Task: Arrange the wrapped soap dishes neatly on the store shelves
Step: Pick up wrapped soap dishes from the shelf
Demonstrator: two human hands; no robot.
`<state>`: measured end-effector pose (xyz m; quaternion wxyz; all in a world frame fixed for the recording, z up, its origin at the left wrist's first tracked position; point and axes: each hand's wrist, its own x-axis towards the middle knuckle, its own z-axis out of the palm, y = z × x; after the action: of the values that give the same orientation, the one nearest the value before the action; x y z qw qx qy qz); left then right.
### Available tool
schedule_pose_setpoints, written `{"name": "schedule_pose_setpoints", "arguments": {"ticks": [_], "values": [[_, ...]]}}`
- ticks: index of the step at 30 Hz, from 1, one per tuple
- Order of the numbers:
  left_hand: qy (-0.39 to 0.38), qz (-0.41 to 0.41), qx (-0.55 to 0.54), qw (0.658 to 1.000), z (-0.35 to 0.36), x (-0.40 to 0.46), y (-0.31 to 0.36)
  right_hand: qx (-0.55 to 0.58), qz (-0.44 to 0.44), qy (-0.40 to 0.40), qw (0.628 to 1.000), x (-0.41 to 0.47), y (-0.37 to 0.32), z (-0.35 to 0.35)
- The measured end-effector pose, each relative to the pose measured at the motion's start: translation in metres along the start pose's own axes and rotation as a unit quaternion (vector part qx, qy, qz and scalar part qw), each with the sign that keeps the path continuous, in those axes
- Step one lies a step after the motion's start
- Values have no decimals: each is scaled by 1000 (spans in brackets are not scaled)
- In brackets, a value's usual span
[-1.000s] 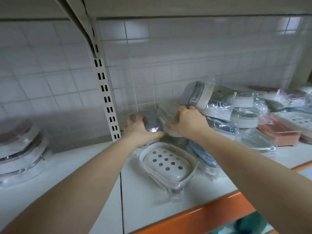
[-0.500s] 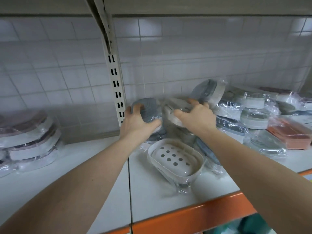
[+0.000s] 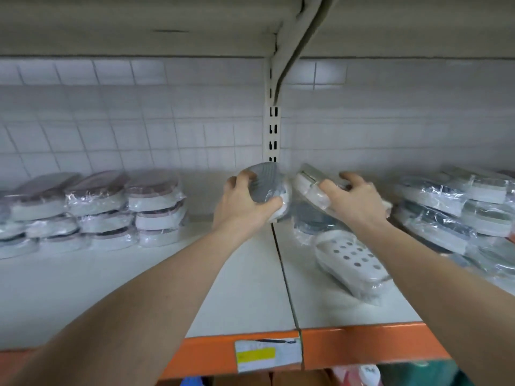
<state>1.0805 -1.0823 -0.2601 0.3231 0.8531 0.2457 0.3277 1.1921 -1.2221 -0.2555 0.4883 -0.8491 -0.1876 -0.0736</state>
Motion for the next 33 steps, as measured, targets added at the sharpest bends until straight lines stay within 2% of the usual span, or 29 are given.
{"name": "schedule_pose_setpoints", "arguments": {"ticks": [6, 11, 20, 27, 33], "values": [[30, 14, 49, 998, -96, -31, -40, -22, -42, -28, 998, -67, -74, 36], [57, 4, 82, 995, -209, -76, -104, -15, -92, -52, 994, -150, -147, 104], [110, -77, 150, 980, -392, -153, -222, -19, -155, -142, 977, -286, -265, 232], [145, -122, 173, 966, -484, -178, -293, -21, -205, -186, 961, -337, -336, 309], [159, -135, 188, 960, -532, -167, -351, 6, -224, -201, 954, -341, -385, 378]]}}
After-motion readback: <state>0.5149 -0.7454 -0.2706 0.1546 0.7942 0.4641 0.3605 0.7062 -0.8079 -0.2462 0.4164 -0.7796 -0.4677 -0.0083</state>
